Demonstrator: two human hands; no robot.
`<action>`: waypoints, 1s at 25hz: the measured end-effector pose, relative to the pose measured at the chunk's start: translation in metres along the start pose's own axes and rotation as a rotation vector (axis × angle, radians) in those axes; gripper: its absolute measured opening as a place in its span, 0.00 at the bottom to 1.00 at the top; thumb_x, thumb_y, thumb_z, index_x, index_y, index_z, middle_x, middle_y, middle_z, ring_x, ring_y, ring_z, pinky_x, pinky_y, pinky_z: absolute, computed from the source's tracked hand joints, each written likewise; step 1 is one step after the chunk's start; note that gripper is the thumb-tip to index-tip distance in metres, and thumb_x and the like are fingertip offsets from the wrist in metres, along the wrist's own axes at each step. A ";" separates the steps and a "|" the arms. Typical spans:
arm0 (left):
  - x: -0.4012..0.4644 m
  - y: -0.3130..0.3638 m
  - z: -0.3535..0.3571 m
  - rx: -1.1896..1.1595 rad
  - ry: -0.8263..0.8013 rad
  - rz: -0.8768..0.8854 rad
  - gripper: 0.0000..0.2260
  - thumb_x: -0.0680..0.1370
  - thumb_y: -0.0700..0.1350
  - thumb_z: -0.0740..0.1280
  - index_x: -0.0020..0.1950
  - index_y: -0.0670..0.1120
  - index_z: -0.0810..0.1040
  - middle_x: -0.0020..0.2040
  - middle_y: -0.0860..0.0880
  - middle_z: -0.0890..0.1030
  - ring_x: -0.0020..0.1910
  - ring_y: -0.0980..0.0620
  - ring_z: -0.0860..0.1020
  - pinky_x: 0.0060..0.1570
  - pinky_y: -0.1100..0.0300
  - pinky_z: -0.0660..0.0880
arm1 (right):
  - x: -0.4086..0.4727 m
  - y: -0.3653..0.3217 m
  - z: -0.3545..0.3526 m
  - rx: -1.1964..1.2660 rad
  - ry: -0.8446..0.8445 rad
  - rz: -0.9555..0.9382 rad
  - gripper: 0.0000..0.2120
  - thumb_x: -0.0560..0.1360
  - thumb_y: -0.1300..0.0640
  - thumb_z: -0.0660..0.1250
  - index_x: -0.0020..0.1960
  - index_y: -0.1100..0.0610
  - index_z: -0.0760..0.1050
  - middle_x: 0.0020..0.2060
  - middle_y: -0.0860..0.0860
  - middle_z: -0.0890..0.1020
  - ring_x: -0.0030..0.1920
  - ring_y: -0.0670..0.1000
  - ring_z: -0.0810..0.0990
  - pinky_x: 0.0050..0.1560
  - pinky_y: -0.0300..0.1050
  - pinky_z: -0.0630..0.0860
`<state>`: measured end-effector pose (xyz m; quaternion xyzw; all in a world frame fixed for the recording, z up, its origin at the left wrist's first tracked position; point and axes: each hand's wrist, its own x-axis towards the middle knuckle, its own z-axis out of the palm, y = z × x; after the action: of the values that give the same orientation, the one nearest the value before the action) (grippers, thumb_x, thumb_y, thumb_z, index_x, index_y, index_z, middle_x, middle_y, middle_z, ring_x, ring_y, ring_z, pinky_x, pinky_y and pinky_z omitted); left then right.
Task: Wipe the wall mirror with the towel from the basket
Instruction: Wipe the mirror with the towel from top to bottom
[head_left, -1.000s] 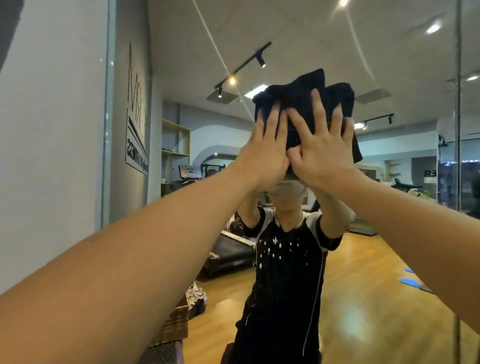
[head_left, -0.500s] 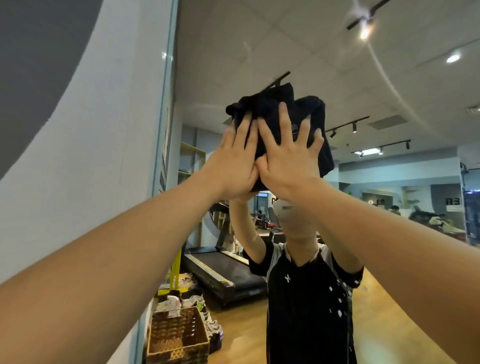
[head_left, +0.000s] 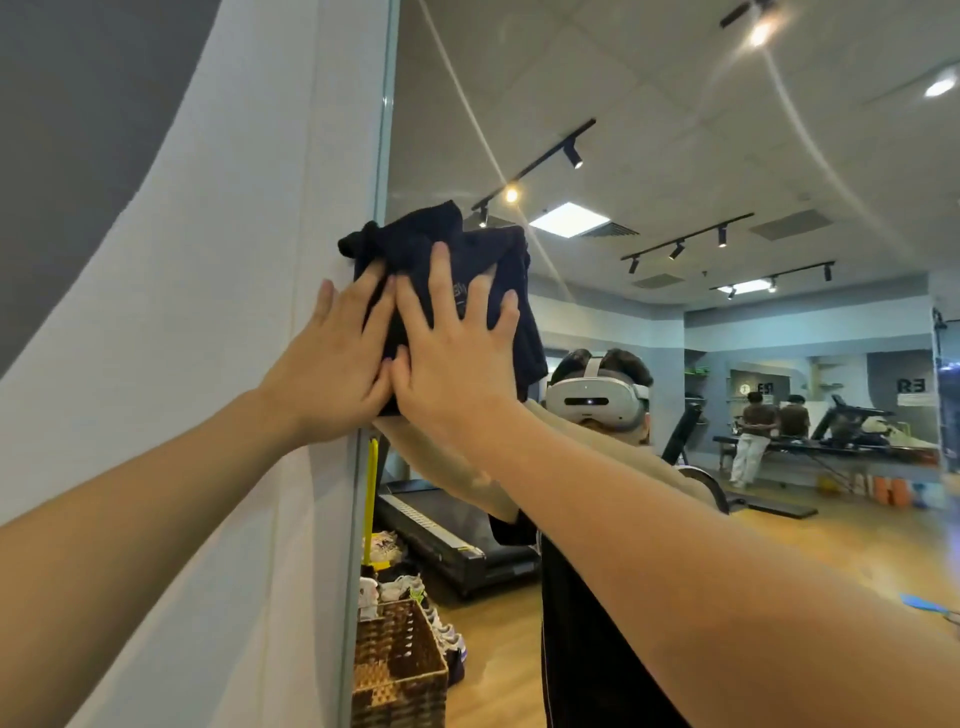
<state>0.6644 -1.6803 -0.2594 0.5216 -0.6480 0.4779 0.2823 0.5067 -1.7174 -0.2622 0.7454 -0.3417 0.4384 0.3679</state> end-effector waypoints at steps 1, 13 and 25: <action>-0.009 0.000 0.001 0.014 -0.012 0.018 0.32 0.82 0.53 0.52 0.83 0.40 0.52 0.82 0.38 0.52 0.81 0.39 0.56 0.79 0.36 0.52 | -0.010 -0.005 0.006 -0.004 0.010 0.011 0.33 0.82 0.43 0.55 0.83 0.50 0.52 0.84 0.58 0.47 0.80 0.69 0.53 0.76 0.71 0.53; -0.068 0.151 0.056 -0.242 0.058 -0.022 0.34 0.80 0.50 0.56 0.81 0.32 0.53 0.81 0.31 0.51 0.80 0.30 0.54 0.74 0.32 0.62 | -0.148 0.091 0.002 -0.083 0.009 -0.065 0.33 0.79 0.42 0.57 0.83 0.48 0.58 0.84 0.56 0.53 0.79 0.67 0.58 0.76 0.66 0.55; 0.000 0.435 0.059 -0.333 0.024 0.062 0.35 0.81 0.53 0.57 0.81 0.32 0.54 0.81 0.31 0.51 0.80 0.26 0.46 0.77 0.32 0.54 | -0.286 0.335 -0.087 -0.331 0.052 -0.050 0.33 0.79 0.42 0.59 0.82 0.47 0.61 0.82 0.58 0.60 0.70 0.66 0.67 0.68 0.63 0.66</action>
<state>0.2609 -1.7344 -0.4236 0.4416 -0.7307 0.3787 0.3575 0.0835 -1.7560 -0.4075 0.6713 -0.3809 0.3861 0.5051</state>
